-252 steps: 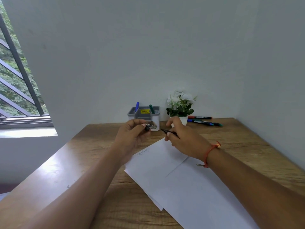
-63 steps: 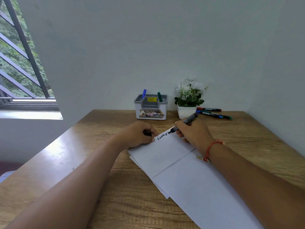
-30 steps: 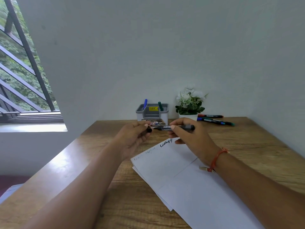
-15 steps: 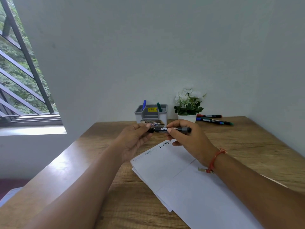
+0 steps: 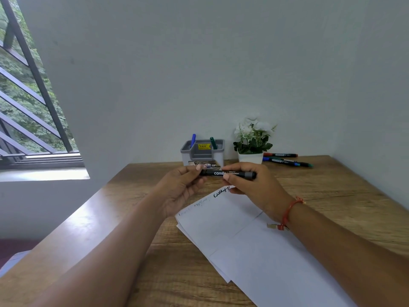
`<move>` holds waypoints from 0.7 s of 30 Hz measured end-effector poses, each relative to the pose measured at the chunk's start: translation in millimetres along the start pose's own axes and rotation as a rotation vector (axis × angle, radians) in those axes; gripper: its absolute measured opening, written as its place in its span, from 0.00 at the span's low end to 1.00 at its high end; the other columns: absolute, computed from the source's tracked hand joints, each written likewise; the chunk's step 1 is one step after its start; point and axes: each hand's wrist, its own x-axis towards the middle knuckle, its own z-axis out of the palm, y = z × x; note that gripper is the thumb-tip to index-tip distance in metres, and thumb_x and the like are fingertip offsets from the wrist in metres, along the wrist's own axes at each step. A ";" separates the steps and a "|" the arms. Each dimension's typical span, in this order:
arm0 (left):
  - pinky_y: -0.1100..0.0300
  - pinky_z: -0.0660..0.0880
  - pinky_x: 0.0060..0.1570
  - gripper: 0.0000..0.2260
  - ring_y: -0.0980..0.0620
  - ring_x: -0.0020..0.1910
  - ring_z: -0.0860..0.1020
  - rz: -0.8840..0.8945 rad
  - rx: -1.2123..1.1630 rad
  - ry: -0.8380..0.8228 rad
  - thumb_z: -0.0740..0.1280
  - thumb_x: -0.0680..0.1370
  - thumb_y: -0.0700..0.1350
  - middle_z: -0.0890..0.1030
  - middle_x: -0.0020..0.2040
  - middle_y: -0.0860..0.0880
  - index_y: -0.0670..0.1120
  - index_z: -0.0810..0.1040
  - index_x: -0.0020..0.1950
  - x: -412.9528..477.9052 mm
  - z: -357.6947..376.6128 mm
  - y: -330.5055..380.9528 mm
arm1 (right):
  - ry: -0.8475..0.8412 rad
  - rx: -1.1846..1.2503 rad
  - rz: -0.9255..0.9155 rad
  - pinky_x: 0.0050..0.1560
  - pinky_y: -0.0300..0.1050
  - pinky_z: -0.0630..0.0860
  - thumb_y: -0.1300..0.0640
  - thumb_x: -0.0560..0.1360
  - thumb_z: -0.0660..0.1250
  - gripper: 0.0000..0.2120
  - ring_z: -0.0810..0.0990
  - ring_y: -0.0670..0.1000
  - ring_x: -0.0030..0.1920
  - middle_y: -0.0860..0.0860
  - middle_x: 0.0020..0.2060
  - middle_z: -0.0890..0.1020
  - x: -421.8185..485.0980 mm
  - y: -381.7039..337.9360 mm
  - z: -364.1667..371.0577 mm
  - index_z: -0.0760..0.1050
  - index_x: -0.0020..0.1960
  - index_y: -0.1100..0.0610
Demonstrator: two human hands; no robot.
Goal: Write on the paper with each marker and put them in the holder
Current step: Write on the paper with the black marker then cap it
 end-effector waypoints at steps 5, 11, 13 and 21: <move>0.66 0.82 0.41 0.10 0.54 0.36 0.83 0.041 -0.032 -0.038 0.71 0.72 0.38 0.85 0.44 0.41 0.35 0.80 0.51 -1.2 4.5 1.8 | 0.019 0.160 0.052 0.47 0.41 0.84 0.62 0.78 0.71 0.09 0.87 0.50 0.44 0.59 0.45 0.87 -1.5 -3.1 0.4 0.83 0.57 0.63; 0.66 0.82 0.41 0.08 0.54 0.37 0.83 0.072 -0.024 -0.061 0.71 0.70 0.39 0.84 0.44 0.41 0.37 0.81 0.47 -3.3 8.8 2.3 | -0.008 0.282 0.109 0.45 0.40 0.84 0.62 0.78 0.69 0.10 0.87 0.50 0.43 0.60 0.46 0.87 -0.4 -3.9 -2.4 0.82 0.57 0.64; 0.65 0.82 0.40 0.09 0.53 0.38 0.83 0.091 -0.024 -0.057 0.71 0.70 0.39 0.84 0.44 0.41 0.37 0.81 0.48 -4.6 9.3 2.4 | -0.022 0.294 0.120 0.45 0.41 0.84 0.61 0.78 0.70 0.11 0.87 0.51 0.45 0.61 0.48 0.87 0.3 -5.8 -3.6 0.82 0.58 0.64; 0.62 0.82 0.48 0.05 0.49 0.46 0.84 0.241 -0.079 0.065 0.71 0.73 0.34 0.84 0.49 0.41 0.38 0.81 0.49 -1.3 8.6 3.9 | -0.007 0.397 0.198 0.53 0.48 0.84 0.47 0.77 0.69 0.18 0.86 0.55 0.54 0.60 0.53 0.86 6.4 -7.1 -6.9 0.77 0.62 0.56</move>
